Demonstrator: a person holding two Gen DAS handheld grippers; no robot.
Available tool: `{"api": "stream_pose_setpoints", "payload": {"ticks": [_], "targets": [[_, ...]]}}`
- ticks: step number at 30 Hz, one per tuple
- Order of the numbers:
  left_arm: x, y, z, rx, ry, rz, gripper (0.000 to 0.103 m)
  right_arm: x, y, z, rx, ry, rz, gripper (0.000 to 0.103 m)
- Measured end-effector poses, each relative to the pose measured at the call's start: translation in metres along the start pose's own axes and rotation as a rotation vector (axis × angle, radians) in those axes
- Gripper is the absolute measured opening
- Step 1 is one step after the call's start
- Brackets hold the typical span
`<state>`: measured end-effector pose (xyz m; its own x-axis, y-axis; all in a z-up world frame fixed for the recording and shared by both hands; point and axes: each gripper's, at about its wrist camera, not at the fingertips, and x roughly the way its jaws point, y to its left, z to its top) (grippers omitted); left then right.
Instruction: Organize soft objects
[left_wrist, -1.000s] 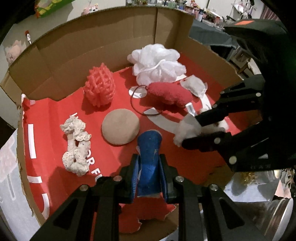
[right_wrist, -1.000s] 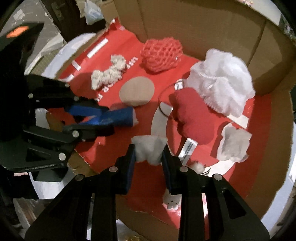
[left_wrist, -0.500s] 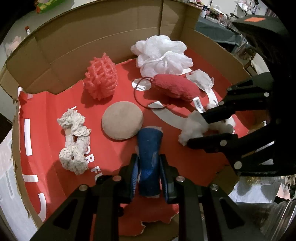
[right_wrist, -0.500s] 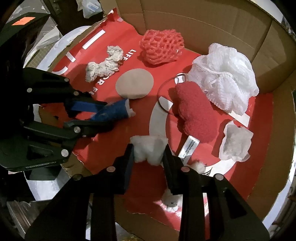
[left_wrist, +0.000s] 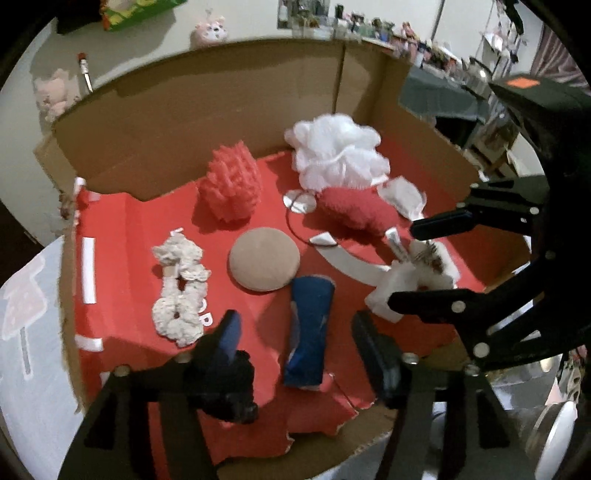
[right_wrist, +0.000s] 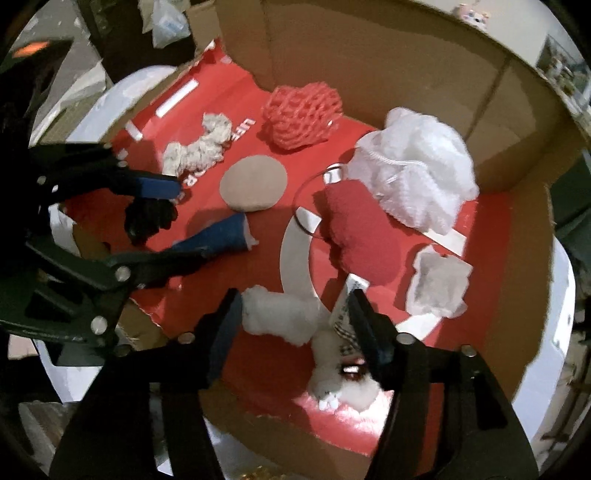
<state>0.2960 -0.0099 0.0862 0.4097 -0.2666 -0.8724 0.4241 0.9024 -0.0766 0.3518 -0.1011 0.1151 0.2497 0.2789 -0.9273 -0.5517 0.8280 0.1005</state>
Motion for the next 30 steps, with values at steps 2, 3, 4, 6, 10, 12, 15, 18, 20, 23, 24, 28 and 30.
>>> {"api": "stream_pose_setpoints", "payload": {"ticks": [2,3,4,6,10,12,15,18,20,23,24,28,30], "targets": [[-0.008,-0.002,-0.003,-0.015,-0.024,0.007,0.076,-0.010,-0.001,-0.004,0.029,-0.033,-0.001,0.070],[-0.013,-0.003,-0.005,-0.022,-0.036,0.010,0.079,-0.015,-0.001,-0.005,0.037,-0.046,-0.009,0.072],[-0.015,-0.004,-0.006,-0.026,-0.043,0.012,0.081,-0.021,0.000,-0.008,0.047,-0.060,-0.024,0.073],[-0.021,-0.005,-0.008,-0.038,-0.058,0.017,0.086,-0.029,0.001,-0.010,0.070,-0.080,-0.037,0.073],[-0.030,-0.006,-0.014,-0.083,-0.099,0.020,0.094,-0.044,-0.001,-0.020,0.146,-0.110,-0.077,0.075],[-0.035,-0.005,-0.017,-0.111,-0.116,0.039,0.096,-0.048,-0.005,-0.028,0.197,-0.114,-0.092,0.076],[-0.039,-0.003,-0.021,-0.147,-0.138,0.068,0.096,-0.051,-0.005,-0.038,0.261,-0.127,-0.127,0.076],[-0.038,0.000,-0.025,-0.181,-0.132,0.096,0.097,-0.053,-0.005,-0.047,0.304,-0.141,-0.143,0.076],[-0.035,0.001,-0.028,-0.208,-0.124,0.103,0.097,-0.051,-0.005,-0.051,0.326,-0.147,-0.139,0.076],[-0.031,0.001,-0.032,-0.225,-0.114,0.117,0.097,-0.048,-0.007,-0.058,0.355,-0.151,-0.139,0.076],[-0.030,0.000,-0.033,-0.226,-0.112,0.123,0.097,-0.046,-0.006,-0.059,0.359,-0.150,-0.139,0.076],[-0.027,-0.002,-0.037,-0.233,-0.105,0.141,0.097,-0.038,-0.005,-0.065,0.375,-0.153,-0.151,0.076],[-0.026,-0.001,-0.040,-0.242,-0.104,0.144,0.097,-0.035,-0.005,-0.068,0.378,-0.156,-0.167,0.076]]}}
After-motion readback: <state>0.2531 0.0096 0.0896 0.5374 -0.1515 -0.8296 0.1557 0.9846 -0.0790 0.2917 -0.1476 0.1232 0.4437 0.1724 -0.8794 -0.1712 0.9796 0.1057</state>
